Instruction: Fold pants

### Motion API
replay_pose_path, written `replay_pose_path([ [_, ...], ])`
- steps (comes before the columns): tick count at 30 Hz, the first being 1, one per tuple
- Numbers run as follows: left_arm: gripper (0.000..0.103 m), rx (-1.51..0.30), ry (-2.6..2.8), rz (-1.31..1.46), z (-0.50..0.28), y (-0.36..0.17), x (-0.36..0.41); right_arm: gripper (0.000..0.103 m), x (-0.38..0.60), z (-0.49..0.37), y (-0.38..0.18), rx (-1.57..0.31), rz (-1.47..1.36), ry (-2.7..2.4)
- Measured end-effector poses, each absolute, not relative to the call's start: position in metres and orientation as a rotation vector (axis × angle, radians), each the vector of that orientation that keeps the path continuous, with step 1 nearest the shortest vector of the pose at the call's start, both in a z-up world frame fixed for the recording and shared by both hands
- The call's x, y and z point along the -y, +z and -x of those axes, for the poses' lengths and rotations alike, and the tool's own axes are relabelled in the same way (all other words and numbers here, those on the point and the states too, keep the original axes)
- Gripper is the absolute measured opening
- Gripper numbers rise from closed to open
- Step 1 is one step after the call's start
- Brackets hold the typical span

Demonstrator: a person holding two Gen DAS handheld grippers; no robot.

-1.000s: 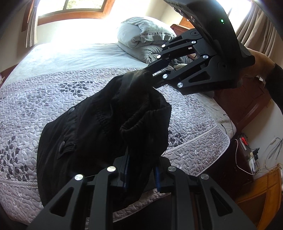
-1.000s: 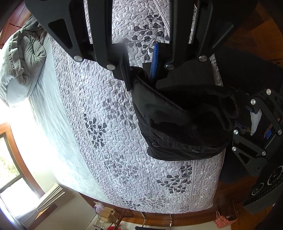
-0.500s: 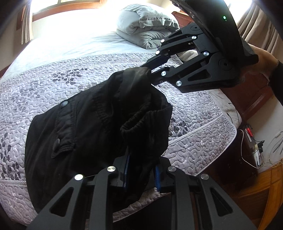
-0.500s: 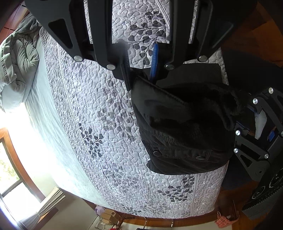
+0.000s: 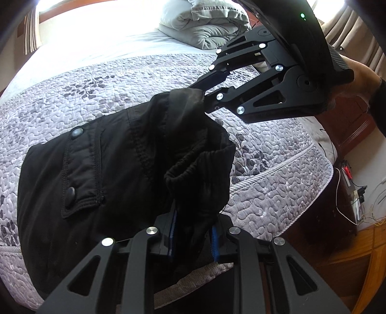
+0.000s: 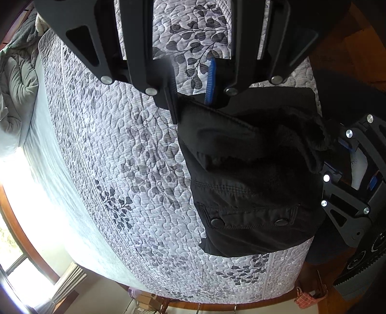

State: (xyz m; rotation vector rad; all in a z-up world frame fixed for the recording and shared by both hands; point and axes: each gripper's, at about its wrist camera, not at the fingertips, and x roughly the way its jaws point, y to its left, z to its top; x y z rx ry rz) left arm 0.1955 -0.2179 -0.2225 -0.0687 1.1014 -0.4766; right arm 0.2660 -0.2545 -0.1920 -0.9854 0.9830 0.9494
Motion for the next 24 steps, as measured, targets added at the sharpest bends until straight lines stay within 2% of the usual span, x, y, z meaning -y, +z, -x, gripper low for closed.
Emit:
replay_pose_path([
  [20, 0.022, -1.158, -0.448, -0.043, -0.199, -0.263, 0.243, 0.020, 0.281, -0.269, -0.236, -1.025, 0.879, 0.937],
  [24, 0.022, -1.150, -0.440, -0.081, -0.197, -0.266, 0.248, 0.026, 0.285, -0.268, -0.236, -1.034, 0.863, 0.903],
])
